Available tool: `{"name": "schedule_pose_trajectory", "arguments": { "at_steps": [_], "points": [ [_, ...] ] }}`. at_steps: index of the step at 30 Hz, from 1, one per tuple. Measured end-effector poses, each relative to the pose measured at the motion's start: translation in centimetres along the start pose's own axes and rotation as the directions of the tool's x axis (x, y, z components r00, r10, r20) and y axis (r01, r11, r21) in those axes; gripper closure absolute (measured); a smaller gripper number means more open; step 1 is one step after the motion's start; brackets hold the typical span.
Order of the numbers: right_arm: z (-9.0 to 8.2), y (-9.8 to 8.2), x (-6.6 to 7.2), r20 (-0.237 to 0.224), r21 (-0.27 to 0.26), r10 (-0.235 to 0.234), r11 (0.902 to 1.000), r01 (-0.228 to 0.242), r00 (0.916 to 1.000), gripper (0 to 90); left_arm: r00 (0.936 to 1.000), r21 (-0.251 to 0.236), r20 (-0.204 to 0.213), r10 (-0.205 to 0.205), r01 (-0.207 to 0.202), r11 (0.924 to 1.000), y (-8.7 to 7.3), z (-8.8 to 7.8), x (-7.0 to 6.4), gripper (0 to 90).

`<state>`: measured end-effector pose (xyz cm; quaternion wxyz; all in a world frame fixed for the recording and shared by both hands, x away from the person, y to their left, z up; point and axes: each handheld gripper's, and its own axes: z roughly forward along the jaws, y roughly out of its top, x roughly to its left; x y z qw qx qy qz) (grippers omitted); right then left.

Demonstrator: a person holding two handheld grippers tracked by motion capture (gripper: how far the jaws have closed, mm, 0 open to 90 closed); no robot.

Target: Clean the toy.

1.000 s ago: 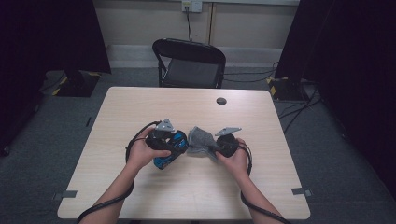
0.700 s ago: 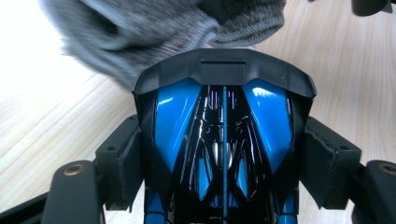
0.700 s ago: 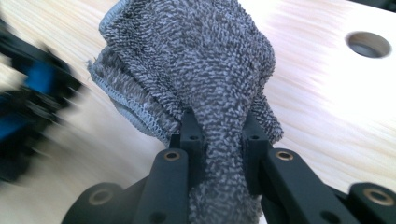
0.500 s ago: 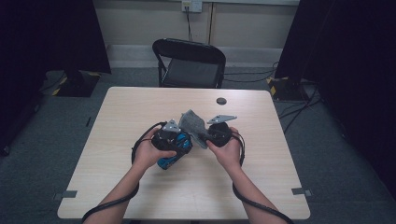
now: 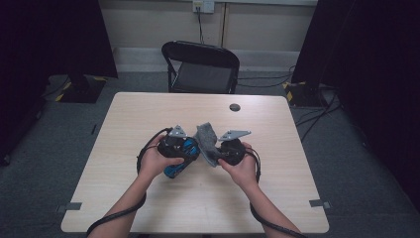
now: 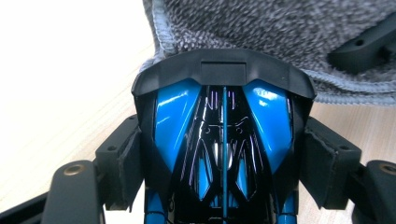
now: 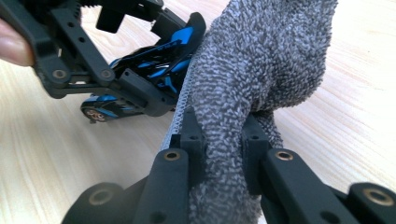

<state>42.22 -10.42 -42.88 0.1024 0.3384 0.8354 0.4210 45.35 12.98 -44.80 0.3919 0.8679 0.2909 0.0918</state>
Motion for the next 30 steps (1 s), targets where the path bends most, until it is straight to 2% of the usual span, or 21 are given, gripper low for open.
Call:
{"name": "schedule_pose_trajectory", "arguments": {
  "at_steps": [6, 11, 13, 18, 25, 27, 30],
  "points": [
    [-0.4, -0.5, -0.1, 0.002, -0.011, 0.012, 0.9999, -0.012, 0.9999, 76.3, 1.0, 0.001, 0.004, -0.003, 0.003, 1.0, 0.0, -0.1, 0.0, 25.6],
    [-0.6, -0.8, -0.7, 0.029, -0.011, 0.032, 0.9995, -0.031, 0.9991, 76.3, 0.9998, -0.007, 0.011, -0.014, 0.015, 0.9999, -0.1, -0.4, 0.1, 25.6],
    [-0.6, -0.9, -1.1, 0.03, -0.012, 0.042, 0.9991, -0.042, 0.9987, 76.3, 0.9999, -0.006, 0.011, -0.006, 0.006, 1.0, -0.1, -0.4, 0.0, 25.6],
    [-0.9, -0.6, -2.0, 0.079, -0.022, 0.063, 0.9979, -0.061, 0.9949, 76.3, 0.9993, 0.018, 0.029, 0.022, -0.022, 0.9996, 0.0, 0.1, -0.8, 25.6],
    [-0.5, 0.8, -2.8, 0.139, -0.032, 0.082, 0.9964, -0.078, 0.9869, 76.3, 0.9943, 0.004, 0.09, 0.056, -0.057, 0.9984, 0.7, 0.5, -2.4, 25.5],
    [-0.2, 1.1, -2.9, 0.119, -0.035, 0.096, 0.9951, -0.092, 0.9882, 76.3, 0.9933, 0.007, 0.092, 0.07, -0.071, 0.9975, 1.0, 0.6, -2.8, 25.6],
    [0.2, 1.4, -2.0, 0.083, -0.028, 0.076, 0.9969, -0.074, 0.9937, 76.3, 0.9962, 0.027, 0.055, 0.068, -0.07, 0.9972, 0.9, 0.9, -2.5, 25.5]
  ]
}}
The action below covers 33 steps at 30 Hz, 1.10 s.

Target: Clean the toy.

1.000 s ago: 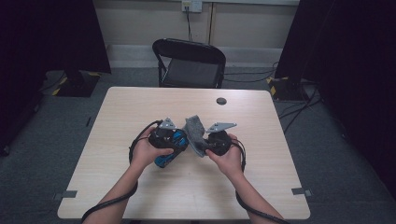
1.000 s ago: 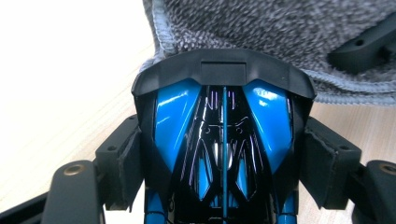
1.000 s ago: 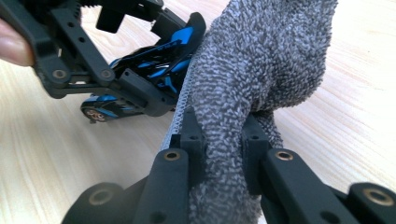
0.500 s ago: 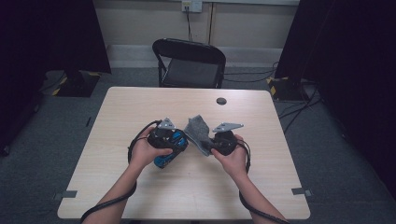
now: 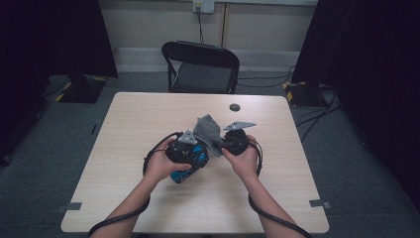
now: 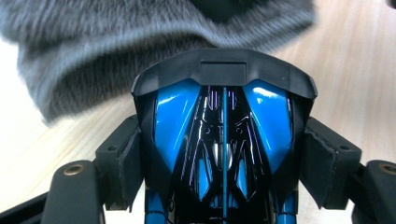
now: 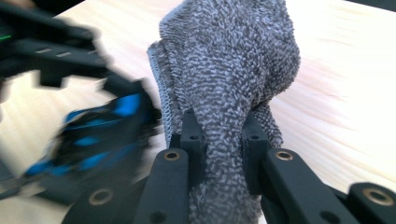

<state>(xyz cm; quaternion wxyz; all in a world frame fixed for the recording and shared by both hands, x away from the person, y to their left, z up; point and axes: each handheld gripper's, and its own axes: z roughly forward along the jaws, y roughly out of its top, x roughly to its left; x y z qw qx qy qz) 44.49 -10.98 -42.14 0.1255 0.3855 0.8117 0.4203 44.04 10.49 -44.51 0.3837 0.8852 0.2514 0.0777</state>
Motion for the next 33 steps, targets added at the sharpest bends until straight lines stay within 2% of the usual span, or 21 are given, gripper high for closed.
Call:
{"name": "schedule_pose_trajectory", "arguments": {
  "at_steps": [2, 4, 8, 10, 13, 16, 18, 21, 23, 24, 26, 29, 33],
  "points": [
    [0.2, 0.0, 0.9, -0.017, 0.01, -0.027, 0.9996, 0.028, 0.9995, 76.3, 0.9998, 0.007, -0.017, -0.012, 0.013, 0.9999, -0.4, 0.0, 0.5, 25.6],
    [0.2, -0.1, 1.3, -0.023, 0.015, -0.035, 0.9993, 0.036, 0.9991, 76.3, 0.9989, 0.007, -0.026, -0.039, 0.039, 0.9992, -0.8, -0.1, 1.1, 25.5],
    [0.4, -0.3, 1.3, -0.044, 0.023, -0.027, 0.9993, 0.028, 0.9987, 76.3, 0.9958, 0.004, -0.054, -0.074, 0.074, 0.9972, -1.5, -0.7, 2.0, 25.6],
    [0.4, -0.3, 1.3, -0.045, 0.024, -0.032, 0.9991, 0.033, 0.9985, 76.3, 0.9932, 0.005, -0.083, -0.081, 0.082, 0.9966, -1.7, -0.9, 2.5, 25.5],
    [0.2, -0.4, 1.4, -0.057, 0.021, -0.036, 0.9991, 0.037, 0.9977, 76.3, 0.9912, -0.014, -0.077, -0.108, 0.107, 0.9942, -1.9, -1.2, 3.1, 25.6],
    [0.0, -0.4, 1.7, -0.075, 0.013, -0.043, 0.9989, 0.044, 0.9962, 76.3, 0.9918, -0.003, -0.081, -0.099, 0.099, 0.9951, -2.0, -1.2, 3.1, 25.5],
    [-0.1, -0.4, 1.9, -0.054, 0.008, -0.049, 0.9987, 0.05, 0.9973, 76.3, 0.9919, 0.002, -0.079, -0.099, 0.1, 0.995, -2.0, -1.1, 3.0, 25.6],
    [-0.3, -0.4, 1.7, -0.06, 0.01, -0.048, 0.9988, 0.048, 0.997, 76.3, 0.992, 0.006, -0.088, -0.09, 0.091, 0.9958, -2.1, -1.1, 3.0, 25.5],
    [-0.4, -0.5, 1.5, -0.047, 0.015, -0.048, 0.9987, 0.049, 0.9977, 76.3, 0.9923, -0.007, -0.069, -0.103, 0.103, 0.9947, -2.0, -1.3, 3.0, 25.6],
    [-0.4, -0.7, 1.2, -0.031, 0.012, -0.041, 0.9991, 0.041, 0.9987, 76.3, 0.9922, -0.006, -0.066, -0.105, 0.105, 0.9945, -2.0, -1.3, 3.0, 25.5],
    [-0.5, -0.8, 0.8, -0.034, 0.005, -0.019, 0.9998, 0.02, 0.9992, 76.3, 0.9929, -0.016, -0.066, -0.098, 0.098, 0.9951, -1.9, -1.4, 2.9, 25.5],
    [-0.7, -0.9, 0.2, -0.016, 0.002, -0.006, 1.0, 0.007, 0.9999, 76.3, 0.9942, -0.015, -0.063, -0.087, 0.087, 0.9961, -1.6, -1.5, 2.6, 25.5],
    [-0.8, -0.6, -0.3, 0.042, -0.001, -0.011, 0.9999, 0.011, 0.9991, 76.3, 0.9973, 0.002, -0.029, -0.067, 0.067, 0.9978, -1.3, -1.2, 1.8, 25.5]
  ]
}}
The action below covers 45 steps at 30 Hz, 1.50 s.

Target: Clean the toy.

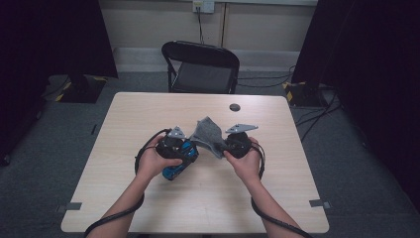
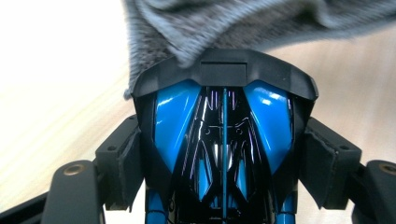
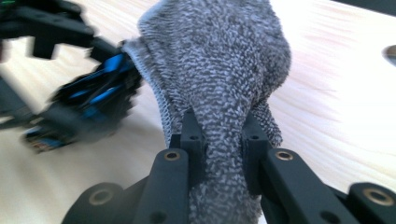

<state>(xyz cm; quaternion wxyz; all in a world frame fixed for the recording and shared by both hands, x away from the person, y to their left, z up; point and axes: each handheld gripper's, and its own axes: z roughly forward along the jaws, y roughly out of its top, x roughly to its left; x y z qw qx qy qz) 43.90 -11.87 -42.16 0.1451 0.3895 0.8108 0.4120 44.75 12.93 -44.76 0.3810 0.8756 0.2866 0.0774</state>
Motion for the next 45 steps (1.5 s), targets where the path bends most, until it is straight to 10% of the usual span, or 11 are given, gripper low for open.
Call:
{"name": "schedule_pose_trajectory", "arguments": {
  "at_steps": [17, 37, 45],
  "points": [
    [0.9, 0.1, -2.1, 0.09, 0.03, 0.033, 0.9989, -0.036, 0.9954, 76.3, 0.9955, 0.025, 0.076, 0.057, -0.059, 0.9979, 0.5, 0.9, -2.0, 25.5],
    [-0.4, -1.1, 1.4, -0.093, 0.026, -0.026, 0.9992, 0.029, 0.9953, 76.3, 0.9933, 0.031, -0.099, -0.059, 0.062, 0.9976, -0.8, -0.3, 2.3, 25.5],
    [-1.2, -2.8, -0.2, -0.08, 0.04, 0.006, 0.9992, -0.003, 0.9967, 76.3, 0.9928, -0.004, -0.084, -0.086, 0.086, 0.9963, -0.7, -1.4, 2.9, 25.5]
  ]
}}
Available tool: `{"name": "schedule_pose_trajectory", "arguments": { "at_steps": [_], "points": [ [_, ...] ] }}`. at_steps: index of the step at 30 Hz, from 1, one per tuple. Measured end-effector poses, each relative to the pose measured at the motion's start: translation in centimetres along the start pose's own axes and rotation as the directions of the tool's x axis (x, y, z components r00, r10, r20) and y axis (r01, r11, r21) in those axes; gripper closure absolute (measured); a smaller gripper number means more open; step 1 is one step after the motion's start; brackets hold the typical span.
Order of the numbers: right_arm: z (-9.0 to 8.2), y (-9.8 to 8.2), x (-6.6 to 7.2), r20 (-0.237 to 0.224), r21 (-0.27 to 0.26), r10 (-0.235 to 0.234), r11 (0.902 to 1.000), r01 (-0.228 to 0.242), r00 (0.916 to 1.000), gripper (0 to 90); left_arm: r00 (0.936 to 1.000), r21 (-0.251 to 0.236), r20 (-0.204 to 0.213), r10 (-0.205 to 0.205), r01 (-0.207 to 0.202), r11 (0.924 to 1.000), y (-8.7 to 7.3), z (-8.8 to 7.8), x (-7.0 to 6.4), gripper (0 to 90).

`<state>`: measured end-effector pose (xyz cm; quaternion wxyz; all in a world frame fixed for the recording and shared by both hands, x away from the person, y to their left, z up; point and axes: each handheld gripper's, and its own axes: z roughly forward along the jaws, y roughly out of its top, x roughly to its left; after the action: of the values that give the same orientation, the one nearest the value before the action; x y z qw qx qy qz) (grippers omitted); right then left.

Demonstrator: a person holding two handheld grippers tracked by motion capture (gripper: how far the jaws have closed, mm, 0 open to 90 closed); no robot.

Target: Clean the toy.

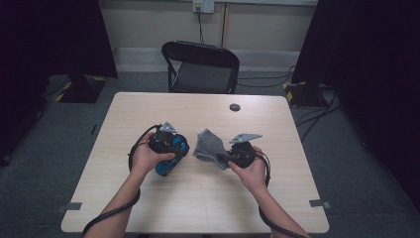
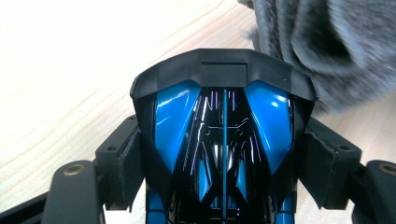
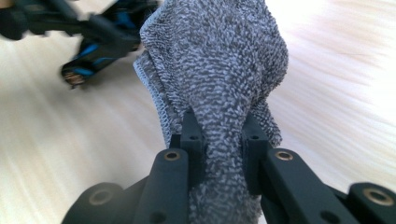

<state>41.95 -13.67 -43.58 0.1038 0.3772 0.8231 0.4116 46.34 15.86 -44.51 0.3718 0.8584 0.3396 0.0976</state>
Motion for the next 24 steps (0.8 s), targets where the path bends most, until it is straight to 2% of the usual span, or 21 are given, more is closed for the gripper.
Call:
{"name": "schedule_pose_trajectory", "arguments": {
  "at_steps": [2, 5, 7, 12, 15, 17, 20, 24],
  "points": [
    [-0.4, 0.2, -0.7, 0.019, -0.013, 0.019, 0.9997, -0.018, 0.9996, 76.3, 0.9997, -0.005, 0.009, 0.022, -0.022, 0.9998, 0.5, -0.3, -0.3, 25.5],
    [-1.1, 1.0, -1.8, 0.048, -0.04, 0.046, 0.9982, -0.044, 0.9978, 76.3, 0.9984, -0.035, 0.049, 0.028, -0.026, 0.999, 1.4, -0.6, -1.2, 25.6],
    [-1.4, 1.8, -2.2, 0.059, -0.055, 0.059, 0.9969, -0.056, 0.9965, 76.3, 0.9965, -0.042, 0.068, 0.048, -0.045, 0.9981, 2.1, -0.7, -1.9, 25.5],
    [-1.3, 4.1, -2.0, 0.08, -0.083, 0.063, 0.995, -0.056, 0.9948, 76.3, 0.9903, -0.048, 0.103, 0.093, -0.089, 0.9949, 3.7, -0.4, -3.7, 25.5],
    [-1.0, 5.2, -1.4, 0.067, -0.088, 0.057, 0.9948, -0.051, 0.9962, 76.3, 0.9877, -0.038, 0.115, 0.106, -0.102, 0.994, 4.1, 0.2, -4.4, 25.5],
    [-0.8, 5.6, -0.8, 0.05, -0.088, 0.042, 0.9954, -0.037, 0.9979, 76.3, 0.9887, -0.029, 0.11, 0.102, -0.099, 0.9947, 4.1, 0.5, -4.4, 25.5],
    [-0.7, 5.7, 0.1, 0.032, -0.083, 0.021, 0.9964, -0.018, 0.9993, 76.3, 0.9922, -0.015, 0.079, 0.096, -0.095, 0.9954, 4.1, 0.6, -3.7, 25.6],
    [-0.8, 5.3, 0.5, 0.016, -0.08, 0.014, 0.9967, -0.013, 0.9998, 76.3, 0.9961, -0.01, 0.061, 0.064, -0.064, 0.9979, 3.8, 0.4, -2.9, 25.6]
  ]
}}
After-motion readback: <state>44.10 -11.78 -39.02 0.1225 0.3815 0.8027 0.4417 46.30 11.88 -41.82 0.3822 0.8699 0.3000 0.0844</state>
